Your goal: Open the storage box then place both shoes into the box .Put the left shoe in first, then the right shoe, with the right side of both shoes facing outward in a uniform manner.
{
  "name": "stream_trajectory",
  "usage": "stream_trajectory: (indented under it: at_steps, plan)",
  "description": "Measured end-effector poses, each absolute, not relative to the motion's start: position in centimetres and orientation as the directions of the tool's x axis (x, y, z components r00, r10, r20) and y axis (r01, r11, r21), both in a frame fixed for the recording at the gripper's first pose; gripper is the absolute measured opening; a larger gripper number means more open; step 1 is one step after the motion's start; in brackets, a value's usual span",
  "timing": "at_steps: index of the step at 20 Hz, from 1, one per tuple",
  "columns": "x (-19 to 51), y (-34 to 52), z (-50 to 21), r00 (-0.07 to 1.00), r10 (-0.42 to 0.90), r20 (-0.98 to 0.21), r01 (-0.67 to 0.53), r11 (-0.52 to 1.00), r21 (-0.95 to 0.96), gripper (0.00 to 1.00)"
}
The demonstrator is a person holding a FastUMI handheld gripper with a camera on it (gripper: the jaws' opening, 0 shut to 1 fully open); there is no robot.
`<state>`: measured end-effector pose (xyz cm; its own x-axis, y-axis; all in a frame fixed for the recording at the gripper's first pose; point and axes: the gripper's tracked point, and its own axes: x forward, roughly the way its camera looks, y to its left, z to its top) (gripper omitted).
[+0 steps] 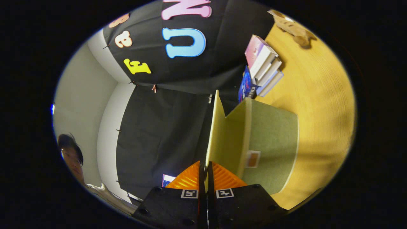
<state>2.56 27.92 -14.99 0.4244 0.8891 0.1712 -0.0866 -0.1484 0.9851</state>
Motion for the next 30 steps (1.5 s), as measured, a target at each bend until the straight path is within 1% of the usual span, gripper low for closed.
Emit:
stream_trajectory:
  at_steps: [4,9,14,17,18,20,22,23,26,27,28,29,30]
  plan:
    - [4.1,30.9,-9.9,0.429,0.891,0.147,-0.211,-0.060,0.976,0.08]
    - [5.1,37.3,-4.6,0.395,0.910,0.128,-0.304,-0.002,0.953,0.08]
    - [5.6,43.3,-2.5,0.351,0.929,0.114,-0.304,-0.001,0.953,0.08]
    - [5.9,46.1,-2.4,0.342,0.934,0.103,-0.277,-0.005,0.961,0.08]
    - [5.8,46.9,-3.2,0.341,0.938,0.063,-0.266,0.032,0.963,0.08]
    - [6.0,48.0,-4.6,0.339,0.941,0.019,-0.270,0.078,0.960,0.25]
    - [6.0,48.3,-5.1,0.342,0.940,0.006,-0.256,0.087,0.963,0.37]
    - [6.1,48.2,-5.5,0.346,0.938,-0.005,-0.248,0.097,0.964,0.51]
    - [6.3,47.6,-6.6,0.358,0.933,-0.025,-0.215,0.108,0.971,0.68]
    - [6.6,47.2,-6.8,0.366,0.930,-0.026,-0.208,0.109,0.972,0.85]
    - [6.8,46.6,-6.9,0.376,0.926,-0.028,-0.205,0.113,0.972,0.91]
    - [7.0,46.0,-7.0,0.386,0.922,-0.028,-0.206,0.116,0.972,0.96]
    - [7.1,45.3,-7.1,0.397,0.917,-0.031,-0.208,0.123,0.970,0.96]
